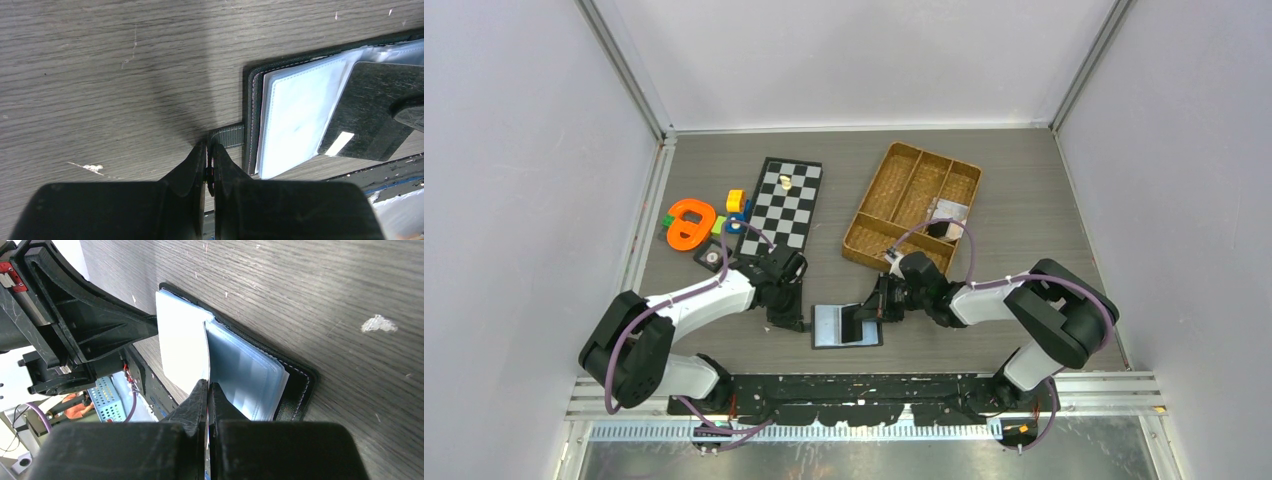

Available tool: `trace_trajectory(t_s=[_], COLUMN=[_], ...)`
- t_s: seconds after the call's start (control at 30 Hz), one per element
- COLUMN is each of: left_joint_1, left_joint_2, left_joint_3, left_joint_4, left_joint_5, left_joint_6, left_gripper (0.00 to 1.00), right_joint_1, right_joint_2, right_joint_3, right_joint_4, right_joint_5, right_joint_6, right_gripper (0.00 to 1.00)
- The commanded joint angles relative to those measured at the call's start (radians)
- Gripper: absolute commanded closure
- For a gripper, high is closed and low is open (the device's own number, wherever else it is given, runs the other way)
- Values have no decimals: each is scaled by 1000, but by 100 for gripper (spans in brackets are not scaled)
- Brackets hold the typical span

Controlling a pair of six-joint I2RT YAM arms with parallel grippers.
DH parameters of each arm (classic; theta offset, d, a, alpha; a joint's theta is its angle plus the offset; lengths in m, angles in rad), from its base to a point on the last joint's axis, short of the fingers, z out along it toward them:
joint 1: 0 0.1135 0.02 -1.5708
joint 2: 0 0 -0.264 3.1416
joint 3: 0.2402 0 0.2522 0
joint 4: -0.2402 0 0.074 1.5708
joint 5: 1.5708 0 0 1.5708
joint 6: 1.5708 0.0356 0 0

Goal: Put the credit cards into the card holder
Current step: Insert the credit card into the card holder.

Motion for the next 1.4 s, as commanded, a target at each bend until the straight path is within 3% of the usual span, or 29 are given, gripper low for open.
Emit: trace_trajectory(t_s=[0.0, 0.3, 0.6, 0.73, 1.1, 1.23, 1.37], left_joint_1=[-4, -4, -48, -70, -70, -70, -70], left_joint_2=[18, 50, 168, 220, 254, 231, 224], left_joint_3=[-2, -3, 39, 69, 164, 174, 196], left_joint_4=[20, 75, 265, 325, 251, 234, 209], left_joint_5=[-22, 18, 93, 108, 57, 59, 69], left_joint_6=[17, 16, -37, -45, 80, 115, 142], left_gripper=[100, 100, 100, 100, 99, 91, 65], right_joint_1=[18, 20, 6, -13, -78, -78, -76], right_joint_2=[26, -15, -226, -317, -441, -517, -568], right_joint_3=[8, 13, 96, 125, 72, -21, -117], right_joint_4=[-18, -40, -469, -565, -607, -543, -404], right_joint_5=[7, 46, 281, 318, 285, 252, 217], right_joint_6=[-4, -8, -150, -176, -142, -65, 25], right_gripper=[100, 99, 100, 100, 100, 99, 99])
